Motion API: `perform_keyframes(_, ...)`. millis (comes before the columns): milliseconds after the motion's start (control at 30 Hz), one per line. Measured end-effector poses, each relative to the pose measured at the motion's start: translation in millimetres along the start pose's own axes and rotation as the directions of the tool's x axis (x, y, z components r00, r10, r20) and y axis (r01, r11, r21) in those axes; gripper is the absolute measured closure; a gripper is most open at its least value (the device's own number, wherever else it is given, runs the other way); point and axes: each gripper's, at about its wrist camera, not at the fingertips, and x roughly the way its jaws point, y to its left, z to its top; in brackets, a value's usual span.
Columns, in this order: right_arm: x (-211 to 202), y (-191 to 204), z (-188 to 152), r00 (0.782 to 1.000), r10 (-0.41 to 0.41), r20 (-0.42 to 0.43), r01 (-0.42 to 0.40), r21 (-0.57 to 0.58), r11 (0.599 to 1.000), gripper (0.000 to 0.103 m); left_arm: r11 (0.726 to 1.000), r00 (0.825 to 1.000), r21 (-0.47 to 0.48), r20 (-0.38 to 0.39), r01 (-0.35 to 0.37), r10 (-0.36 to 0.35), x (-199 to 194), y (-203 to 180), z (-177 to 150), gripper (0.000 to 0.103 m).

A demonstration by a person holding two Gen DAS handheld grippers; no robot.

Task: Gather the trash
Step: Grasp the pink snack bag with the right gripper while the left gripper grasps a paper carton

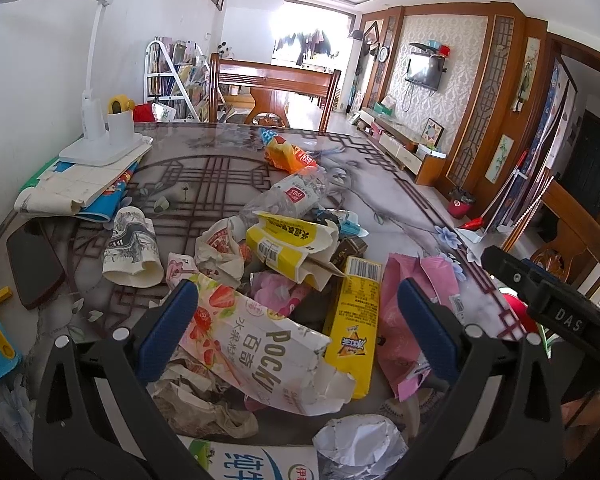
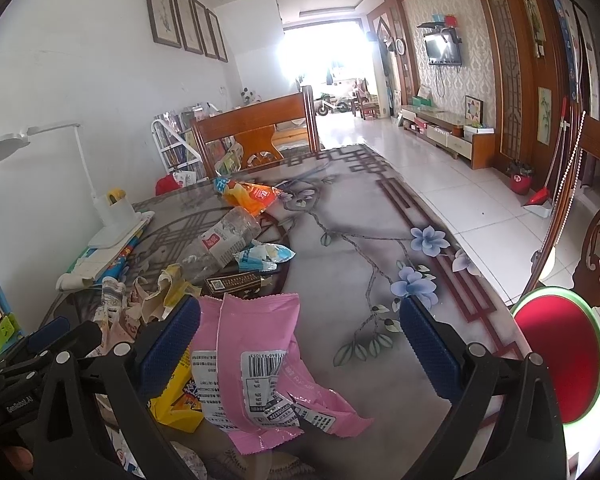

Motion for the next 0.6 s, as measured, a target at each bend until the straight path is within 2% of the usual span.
perform_keyframes(367,3,1,-1,1.0,-0.007,-0.023,0.007,0.002,1.0,0.007,1.0,1.0,-0.014,-0.013,-0.008,0.008,2,3,-1,0.005)
perform_keyframes(500,9,2,-1,0.998,0.004,-0.066,-0.004,0.007,1.0,0.007,1.0,0.999,-0.013,-0.018,-0.028,0.028,-2,8,5,0.005)
perform_keyframes(600,15,5,-4,0.994,0.031,-0.108,-0.03,0.01,0.999,0.007,0.997,0.998,-0.043,-0.016,-0.065,0.064,-11,25,13,0.005)
